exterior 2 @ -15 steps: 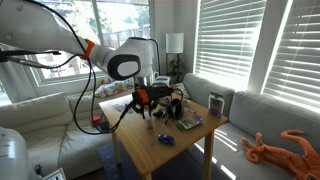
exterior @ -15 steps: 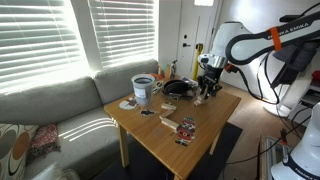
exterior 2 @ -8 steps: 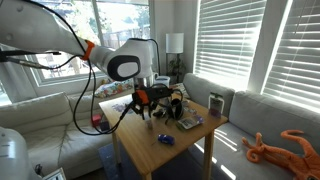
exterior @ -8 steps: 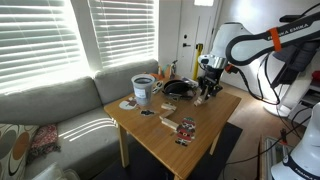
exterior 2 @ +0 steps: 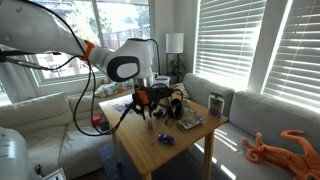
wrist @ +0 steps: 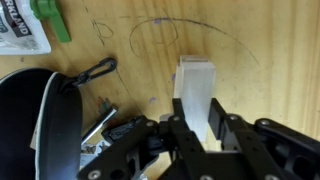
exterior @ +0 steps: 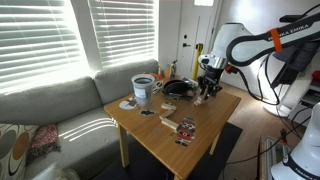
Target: Stack the wooden block on the right
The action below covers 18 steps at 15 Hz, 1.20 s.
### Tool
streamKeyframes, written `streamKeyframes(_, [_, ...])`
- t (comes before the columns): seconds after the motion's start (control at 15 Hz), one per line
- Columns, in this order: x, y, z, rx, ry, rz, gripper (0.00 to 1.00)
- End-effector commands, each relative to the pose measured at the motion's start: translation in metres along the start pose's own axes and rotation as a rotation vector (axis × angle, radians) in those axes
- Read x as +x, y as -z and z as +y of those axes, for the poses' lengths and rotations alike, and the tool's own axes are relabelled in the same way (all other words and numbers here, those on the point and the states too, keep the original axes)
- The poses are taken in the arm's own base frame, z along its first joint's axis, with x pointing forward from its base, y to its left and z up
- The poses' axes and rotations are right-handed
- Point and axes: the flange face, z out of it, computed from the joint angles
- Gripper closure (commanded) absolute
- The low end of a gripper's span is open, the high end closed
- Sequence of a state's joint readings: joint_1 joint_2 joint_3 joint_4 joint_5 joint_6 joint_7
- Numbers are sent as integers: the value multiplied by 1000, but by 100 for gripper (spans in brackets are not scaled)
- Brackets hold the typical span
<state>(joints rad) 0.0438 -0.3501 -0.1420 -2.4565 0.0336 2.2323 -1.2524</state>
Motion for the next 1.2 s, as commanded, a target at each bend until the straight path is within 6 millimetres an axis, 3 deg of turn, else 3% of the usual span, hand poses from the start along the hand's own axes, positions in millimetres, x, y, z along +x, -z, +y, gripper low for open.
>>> streamKeyframes(0.0, [-3, 4, -3, -21, 14, 25, 93])
streamKeyframes(0.13, [-3, 3, -3, -14, 10, 27, 93])
streamKeyframes(0.2, [-3, 3, -4, -12, 9, 26, 46])
streamKeyframes(0.33, [-3, 4, -4, -12, 6, 27, 41])
streamKeyframes(0.67, [-1, 7, -5, -11, 4, 35, 5])
streamKeyframes(0.8, [-1, 9, -6, 17, -8, 26, 0])
streamKeyframes(1.13, [-1, 10, -7, 56, -35, 51, 0])
